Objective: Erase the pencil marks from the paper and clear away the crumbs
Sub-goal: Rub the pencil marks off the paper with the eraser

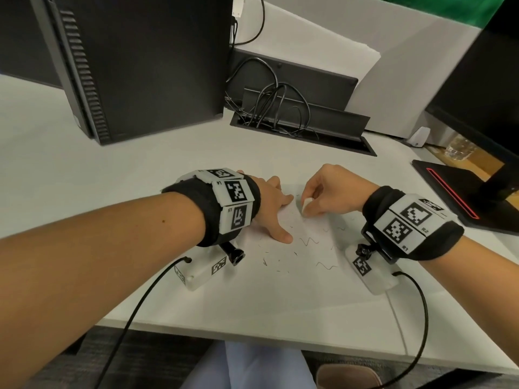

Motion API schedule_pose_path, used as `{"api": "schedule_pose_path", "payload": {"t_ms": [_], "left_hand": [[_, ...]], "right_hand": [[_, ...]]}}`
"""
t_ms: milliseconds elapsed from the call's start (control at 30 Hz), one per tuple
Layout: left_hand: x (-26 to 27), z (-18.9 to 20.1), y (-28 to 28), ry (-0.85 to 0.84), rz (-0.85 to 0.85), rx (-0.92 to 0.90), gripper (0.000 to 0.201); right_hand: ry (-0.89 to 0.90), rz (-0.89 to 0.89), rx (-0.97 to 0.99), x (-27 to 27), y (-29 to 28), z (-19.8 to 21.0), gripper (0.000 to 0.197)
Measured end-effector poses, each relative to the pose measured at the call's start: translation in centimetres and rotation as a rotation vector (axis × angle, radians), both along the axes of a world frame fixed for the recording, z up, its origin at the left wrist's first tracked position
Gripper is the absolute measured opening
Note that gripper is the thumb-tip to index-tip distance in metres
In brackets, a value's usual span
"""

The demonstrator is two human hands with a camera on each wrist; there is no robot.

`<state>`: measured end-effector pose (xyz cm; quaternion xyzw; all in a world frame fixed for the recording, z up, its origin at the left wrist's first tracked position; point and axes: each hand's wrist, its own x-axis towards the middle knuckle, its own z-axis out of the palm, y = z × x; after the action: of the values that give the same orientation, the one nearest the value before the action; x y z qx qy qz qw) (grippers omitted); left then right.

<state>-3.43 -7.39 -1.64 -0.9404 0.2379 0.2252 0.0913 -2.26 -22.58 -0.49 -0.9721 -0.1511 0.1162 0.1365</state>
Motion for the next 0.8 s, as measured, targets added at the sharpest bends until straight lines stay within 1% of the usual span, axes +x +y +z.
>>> {"api": "schedule_pose_path", "payload": {"t_ms": [100,200,267,333,400,500,533,667,733,800], "left_hand": [[0.0,0.0,-0.2,-0.003,-0.006,0.030,0.094],[0.0,0.1,-0.3,-0.008,-0.012,0.035,0.094],[-0.1,0.1,-0.3,-0.009,-0.008,0.036,0.094],[-0.1,0.1,-0.4,-0.004,-0.008,0.042,0.094],[-0.1,0.1,-0.3,-0.006,-0.016,0.044,0.094],[-0.1,0.2,-0.4,-0.016,-0.020,0.046,0.094],[-0.2,0.2,-0.5,-0.017,-0.018,0.047,0.094],[-0.1,0.1,-0.5,-0.022,-0.019,0.056,0.094],[-0.1,0.0,-0.5,-0.029,-0.024,0.041,0.093],[-0.1,0.0,-0.5,-0.033,-0.025,0.038,0.093]], "right_hand": [[0.089,0.021,0.033,-0.5,0.1,-0.1,0.006],[0.017,-0.033,0.033,0.0,-0.3,0.1,0.005],[0.002,-0.031,0.006,-0.1,-0.1,0.1,0.004],[0.070,0.010,0.018,-0.8,0.3,-0.1,0.006],[0.102,0.001,0.052,-0.9,0.3,-0.1,0.006],[0.003,-0.043,0.024,0.0,-0.2,0.1,0.006],[0.004,-0.045,0.014,-0.1,-0.1,0.1,0.006],[0.130,-0.007,0.076,-0.7,0.1,0.1,0.006],[0.086,-0.050,0.083,-0.1,-0.4,0.2,0.006],[0.032,-0.065,0.035,0.2,-0.5,0.2,0.006]]}}
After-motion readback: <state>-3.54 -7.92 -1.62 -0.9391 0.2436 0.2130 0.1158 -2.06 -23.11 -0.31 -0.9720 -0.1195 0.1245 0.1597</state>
